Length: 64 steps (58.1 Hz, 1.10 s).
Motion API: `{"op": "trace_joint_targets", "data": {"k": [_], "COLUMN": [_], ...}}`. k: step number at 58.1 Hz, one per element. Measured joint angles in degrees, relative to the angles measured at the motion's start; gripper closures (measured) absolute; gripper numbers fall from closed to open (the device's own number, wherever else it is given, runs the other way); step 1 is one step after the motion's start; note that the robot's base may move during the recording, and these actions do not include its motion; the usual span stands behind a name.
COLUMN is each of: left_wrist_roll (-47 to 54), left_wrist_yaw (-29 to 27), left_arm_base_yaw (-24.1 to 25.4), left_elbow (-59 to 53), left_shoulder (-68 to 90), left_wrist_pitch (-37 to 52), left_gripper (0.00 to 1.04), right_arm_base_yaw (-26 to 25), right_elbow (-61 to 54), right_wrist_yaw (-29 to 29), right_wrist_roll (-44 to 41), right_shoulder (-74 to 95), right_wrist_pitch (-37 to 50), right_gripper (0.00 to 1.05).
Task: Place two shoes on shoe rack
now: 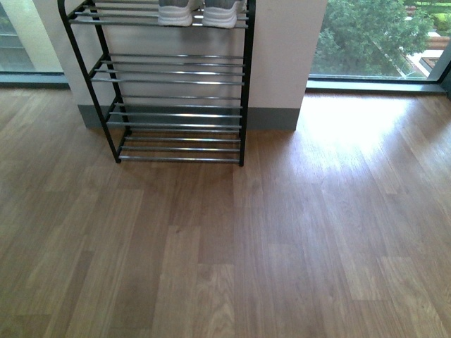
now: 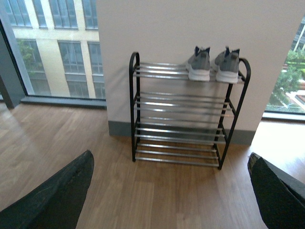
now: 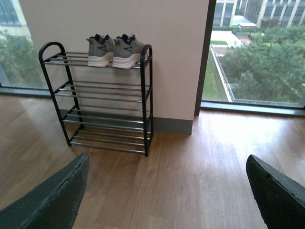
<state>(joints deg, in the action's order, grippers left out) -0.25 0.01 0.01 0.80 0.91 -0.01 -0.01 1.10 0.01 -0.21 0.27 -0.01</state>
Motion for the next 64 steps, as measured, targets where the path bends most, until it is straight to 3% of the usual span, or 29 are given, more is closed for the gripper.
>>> {"op": "trace_joint_targets", "data": {"k": [64], "left_wrist_roll": [0.0], "left_wrist_yaw": [0.0], "left_arm_base_yaw": [0.0], "left_elbow": [0.0], "left_shoulder": [0.0], "left_wrist_pitch": [0.0], "left_gripper": [0.09], "right_arm_base_yaw": [0.0], "right_elbow": [0.0], "right_wrist_yaw": [0.0], "right_wrist_roll": [0.1], "right_shoulder": [-0.1], "right_wrist_pitch": [0.0], "right_gripper": [0.09]}}
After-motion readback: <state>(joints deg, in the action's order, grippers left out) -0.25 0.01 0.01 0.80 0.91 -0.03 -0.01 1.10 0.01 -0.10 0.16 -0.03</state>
